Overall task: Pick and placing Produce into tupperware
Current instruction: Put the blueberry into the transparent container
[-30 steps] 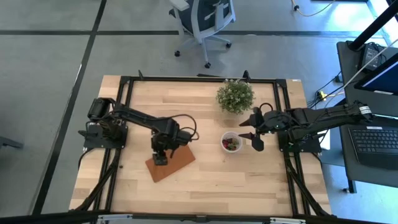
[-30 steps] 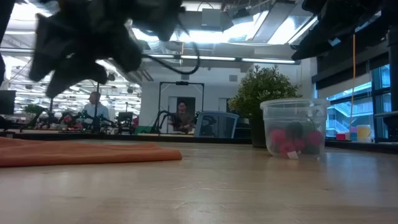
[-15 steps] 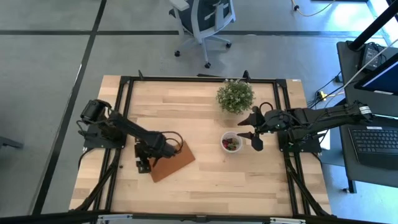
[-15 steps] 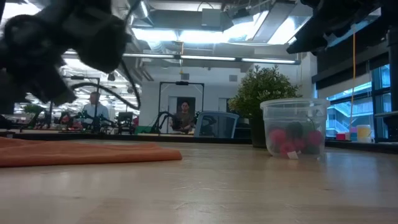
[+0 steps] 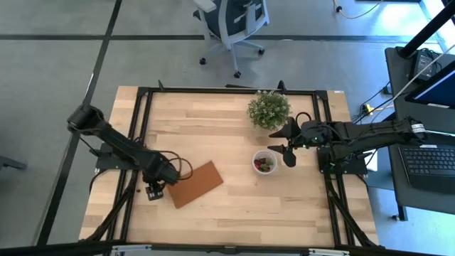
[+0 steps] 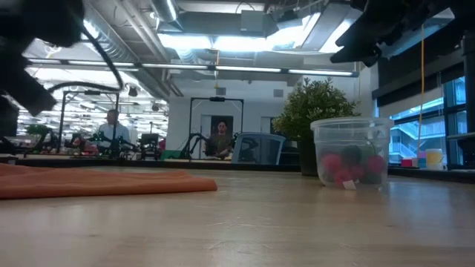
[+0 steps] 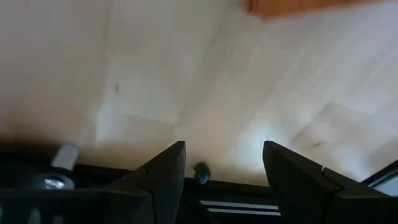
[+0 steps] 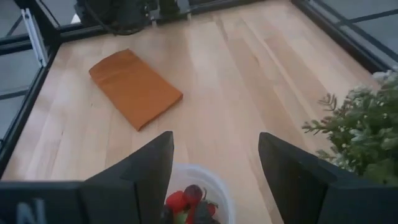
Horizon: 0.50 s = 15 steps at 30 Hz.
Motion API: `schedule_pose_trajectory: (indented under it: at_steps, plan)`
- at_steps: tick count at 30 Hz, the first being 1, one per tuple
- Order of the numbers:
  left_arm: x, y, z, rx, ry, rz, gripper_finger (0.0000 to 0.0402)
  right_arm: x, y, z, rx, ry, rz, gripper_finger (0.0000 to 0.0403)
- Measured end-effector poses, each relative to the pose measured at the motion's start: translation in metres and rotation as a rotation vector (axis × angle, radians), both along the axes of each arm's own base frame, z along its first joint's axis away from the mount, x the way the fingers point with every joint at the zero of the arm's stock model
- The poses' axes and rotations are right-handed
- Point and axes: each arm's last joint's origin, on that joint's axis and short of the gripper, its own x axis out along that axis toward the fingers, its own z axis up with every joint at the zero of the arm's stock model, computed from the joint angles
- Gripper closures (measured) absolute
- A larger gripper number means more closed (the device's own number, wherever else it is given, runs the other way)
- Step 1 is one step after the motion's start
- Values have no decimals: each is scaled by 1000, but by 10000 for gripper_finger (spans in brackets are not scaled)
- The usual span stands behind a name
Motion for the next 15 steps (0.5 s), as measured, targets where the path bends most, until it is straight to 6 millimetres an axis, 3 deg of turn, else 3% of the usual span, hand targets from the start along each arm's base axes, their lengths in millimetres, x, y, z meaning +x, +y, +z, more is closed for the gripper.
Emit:
schedule_pose_trajectory:
  at_steps: [6,15]
  plan:
    - [-21,-6,-3,51,-60,17,195,5,-4,-1,3,-15,-27,166]
    - [-41,-16,-5,56,69,10,195,16,-8,-4,21,-32,-61,166]
